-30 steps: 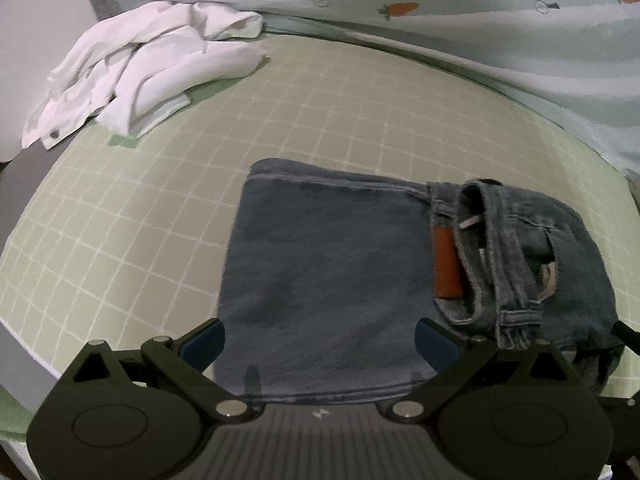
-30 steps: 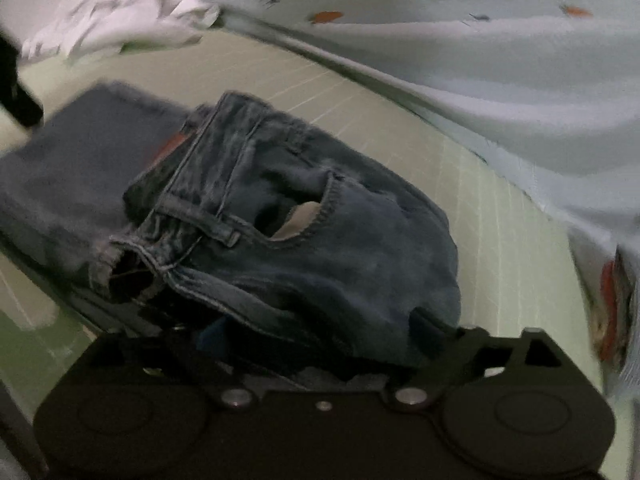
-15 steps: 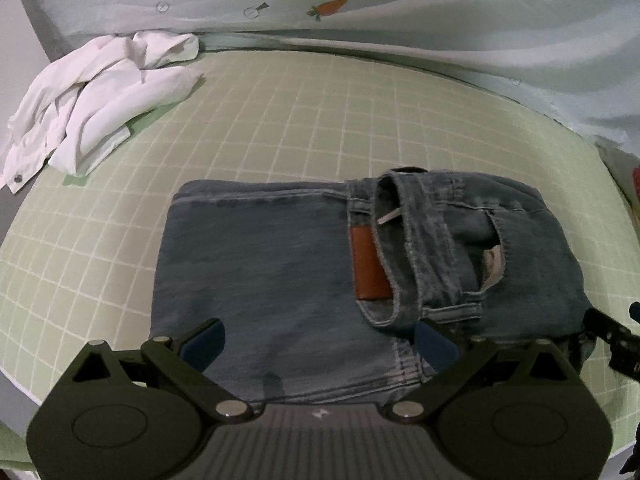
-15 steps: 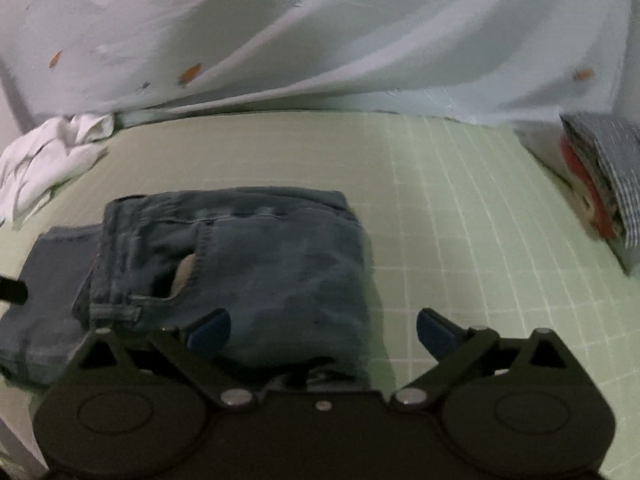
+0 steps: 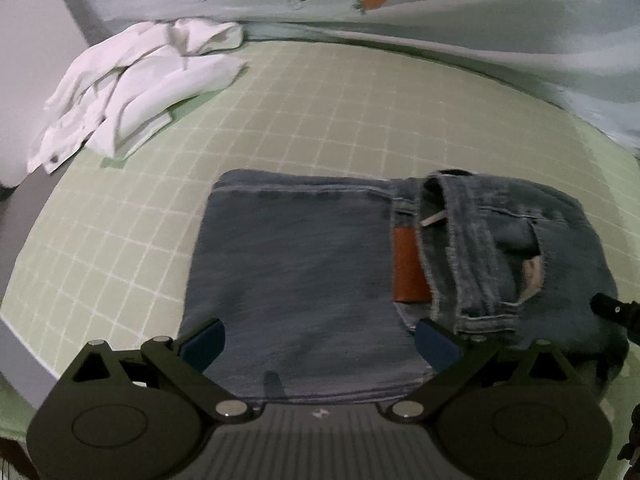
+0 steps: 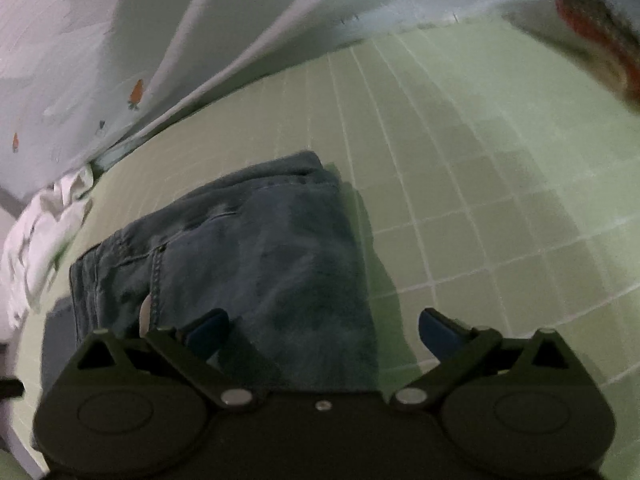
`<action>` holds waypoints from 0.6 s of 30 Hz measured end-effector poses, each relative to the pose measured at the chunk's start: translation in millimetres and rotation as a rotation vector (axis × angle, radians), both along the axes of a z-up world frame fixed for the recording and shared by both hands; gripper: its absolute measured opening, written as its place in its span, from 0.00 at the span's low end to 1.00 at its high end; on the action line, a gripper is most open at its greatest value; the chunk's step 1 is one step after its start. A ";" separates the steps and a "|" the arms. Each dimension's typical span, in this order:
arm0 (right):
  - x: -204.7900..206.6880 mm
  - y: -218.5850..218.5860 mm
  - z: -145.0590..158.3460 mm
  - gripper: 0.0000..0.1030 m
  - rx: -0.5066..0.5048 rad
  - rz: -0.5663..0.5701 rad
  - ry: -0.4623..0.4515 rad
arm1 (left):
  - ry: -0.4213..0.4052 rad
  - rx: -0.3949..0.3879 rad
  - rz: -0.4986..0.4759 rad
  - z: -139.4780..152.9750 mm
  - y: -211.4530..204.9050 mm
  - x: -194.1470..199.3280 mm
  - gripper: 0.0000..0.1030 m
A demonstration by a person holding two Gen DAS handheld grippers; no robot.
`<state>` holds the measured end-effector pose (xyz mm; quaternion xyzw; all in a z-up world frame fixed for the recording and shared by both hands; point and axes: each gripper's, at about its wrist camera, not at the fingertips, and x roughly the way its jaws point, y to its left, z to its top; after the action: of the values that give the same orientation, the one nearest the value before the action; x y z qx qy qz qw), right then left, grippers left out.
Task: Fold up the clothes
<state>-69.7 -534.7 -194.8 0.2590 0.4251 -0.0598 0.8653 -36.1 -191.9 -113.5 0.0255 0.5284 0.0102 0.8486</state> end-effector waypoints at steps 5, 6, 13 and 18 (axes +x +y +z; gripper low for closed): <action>3.1 1.5 -4.5 1.00 0.038 0.007 -0.028 | 0.031 0.018 0.018 -5.9 1.1 2.1 0.97; 3.7 2.5 -4.6 1.00 0.045 0.013 -0.034 | 0.034 0.019 0.018 -6.7 1.0 2.7 0.97; 15.2 19.8 -2.0 0.85 0.028 0.057 -0.033 | 0.047 0.026 0.014 -11.0 1.6 6.2 0.97; 14.2 20.0 2.6 0.40 0.017 0.037 -0.034 | 0.052 0.029 0.010 -13.6 4.1 8.3 0.97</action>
<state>-55.4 -514.8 -192.2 0.2594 0.4155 -0.0357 0.8711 -27.8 -187.8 -127.1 0.0355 0.5503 0.0214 0.8339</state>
